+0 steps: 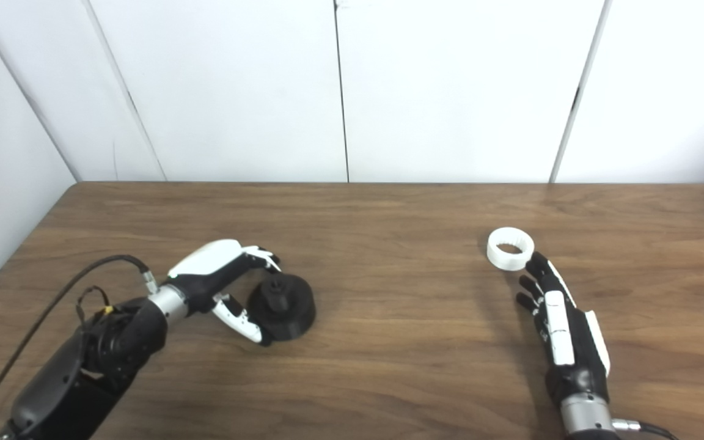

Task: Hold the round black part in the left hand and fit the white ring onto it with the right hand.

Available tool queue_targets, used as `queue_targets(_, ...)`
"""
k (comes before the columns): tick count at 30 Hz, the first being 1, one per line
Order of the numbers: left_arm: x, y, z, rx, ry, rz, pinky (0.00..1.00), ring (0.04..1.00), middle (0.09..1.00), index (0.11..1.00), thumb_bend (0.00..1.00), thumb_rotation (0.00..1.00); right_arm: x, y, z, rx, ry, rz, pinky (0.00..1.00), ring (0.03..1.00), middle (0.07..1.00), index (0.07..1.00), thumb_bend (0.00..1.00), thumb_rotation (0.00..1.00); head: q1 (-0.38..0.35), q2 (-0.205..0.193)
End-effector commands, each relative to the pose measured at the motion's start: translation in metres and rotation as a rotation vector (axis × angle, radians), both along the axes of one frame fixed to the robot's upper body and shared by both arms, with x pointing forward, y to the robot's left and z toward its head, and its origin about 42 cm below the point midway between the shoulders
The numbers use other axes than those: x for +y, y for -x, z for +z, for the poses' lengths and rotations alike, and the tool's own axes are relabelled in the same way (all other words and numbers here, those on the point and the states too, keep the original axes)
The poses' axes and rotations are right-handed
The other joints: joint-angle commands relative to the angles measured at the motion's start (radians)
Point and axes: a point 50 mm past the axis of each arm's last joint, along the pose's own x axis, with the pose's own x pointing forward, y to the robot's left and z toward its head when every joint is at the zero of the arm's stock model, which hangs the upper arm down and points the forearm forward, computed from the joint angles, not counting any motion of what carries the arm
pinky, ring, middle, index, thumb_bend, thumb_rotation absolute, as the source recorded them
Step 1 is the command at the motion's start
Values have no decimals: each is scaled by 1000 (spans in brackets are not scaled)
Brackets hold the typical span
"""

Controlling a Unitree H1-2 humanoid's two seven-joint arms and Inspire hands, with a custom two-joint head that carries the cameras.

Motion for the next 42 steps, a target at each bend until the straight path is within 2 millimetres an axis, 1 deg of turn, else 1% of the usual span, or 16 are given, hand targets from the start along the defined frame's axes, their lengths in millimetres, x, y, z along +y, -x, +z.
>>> queue_targets(1,-6,3,9,-33,-36,-29,916,956,893,659,826,293,1,1,5,-13,4,14,883,912,932,934,584,986,1,0)
queue_targets(6,-19,16,3,-23,-44,-77,920,956,893,685,827,309,0,1,5,-10,4,16,885,916,935,939,587,987,-1,5)
queue_targets(10,-28,25,0,-19,-30,-116,916,958,898,667,822,310,0,1,5,-5,11,14,877,915,933,938,588,989,-5,9)
queue_targets(13,-36,34,-4,-21,-26,-147,906,953,899,661,826,302,1,2,6,-6,13,17,880,916,933,936,583,993,-8,12)
queue_targets(16,-45,44,-7,-21,-27,-175,918,957,898,665,835,292,1,2,8,-5,15,16,880,917,933,934,576,995,-10,15)
queue_targets(24,-63,62,-14,-12,-3,-196,934,960,897,650,856,249,1,3,10,3,20,15,882,915,936,937,574,997,-10,22)
queue_targets(30,-73,69,-22,-24,23,-187,940,954,880,615,880,217,0,4,11,4,20,18,881,912,936,936,565,997,-11,27)
queue_targets(33,-74,70,-23,-13,38,-176,953,961,884,611,869,206,0,5,11,3,20,22,891,917,939,940,557,1000,-11,29)
queue_targets(38,-75,71,-22,-10,51,-162,954,961,886,613,868,199,-2,6,11,4,25,20,887,912,935,938,568,999,-12,32)
queue_targets(42,-74,69,-20,10,37,-181,964,974,901,637,845,229,-3,5,12,2,34,21,875,907,933,938,559,1000,-15,35)
